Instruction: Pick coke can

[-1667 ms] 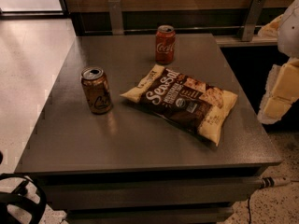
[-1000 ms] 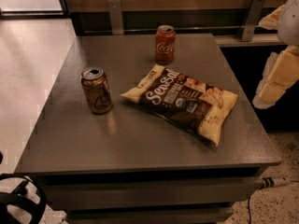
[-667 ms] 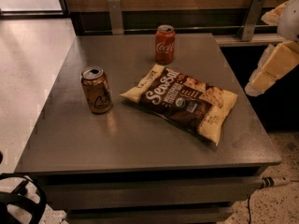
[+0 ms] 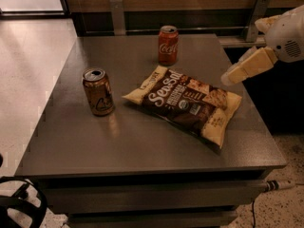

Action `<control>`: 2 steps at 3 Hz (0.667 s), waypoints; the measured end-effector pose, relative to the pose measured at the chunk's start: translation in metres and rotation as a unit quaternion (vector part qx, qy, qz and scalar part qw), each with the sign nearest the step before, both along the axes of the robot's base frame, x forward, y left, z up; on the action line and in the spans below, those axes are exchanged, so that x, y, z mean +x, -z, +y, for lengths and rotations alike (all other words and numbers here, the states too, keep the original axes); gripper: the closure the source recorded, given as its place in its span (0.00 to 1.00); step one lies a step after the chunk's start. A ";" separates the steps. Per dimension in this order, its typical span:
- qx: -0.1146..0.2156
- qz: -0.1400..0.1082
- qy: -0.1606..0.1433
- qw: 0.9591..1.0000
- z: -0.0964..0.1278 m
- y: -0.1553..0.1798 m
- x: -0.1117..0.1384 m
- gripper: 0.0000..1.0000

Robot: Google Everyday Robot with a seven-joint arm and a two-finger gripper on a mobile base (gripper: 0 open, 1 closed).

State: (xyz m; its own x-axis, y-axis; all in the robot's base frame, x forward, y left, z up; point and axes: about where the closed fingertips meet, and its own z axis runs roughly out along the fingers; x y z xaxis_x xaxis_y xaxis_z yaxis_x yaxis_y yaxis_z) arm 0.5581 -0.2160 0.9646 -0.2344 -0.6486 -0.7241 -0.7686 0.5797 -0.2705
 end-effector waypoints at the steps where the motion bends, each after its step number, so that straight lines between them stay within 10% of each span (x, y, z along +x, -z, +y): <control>1: 0.076 -0.054 0.015 0.996 0.009 -0.004 0.045 0.00; 2: 0.127 -0.092 0.017 0.987 0.015 -0.016 0.086 0.00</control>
Offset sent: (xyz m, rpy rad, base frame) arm 0.1277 0.0192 0.0335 0.3639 -0.2733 -0.0376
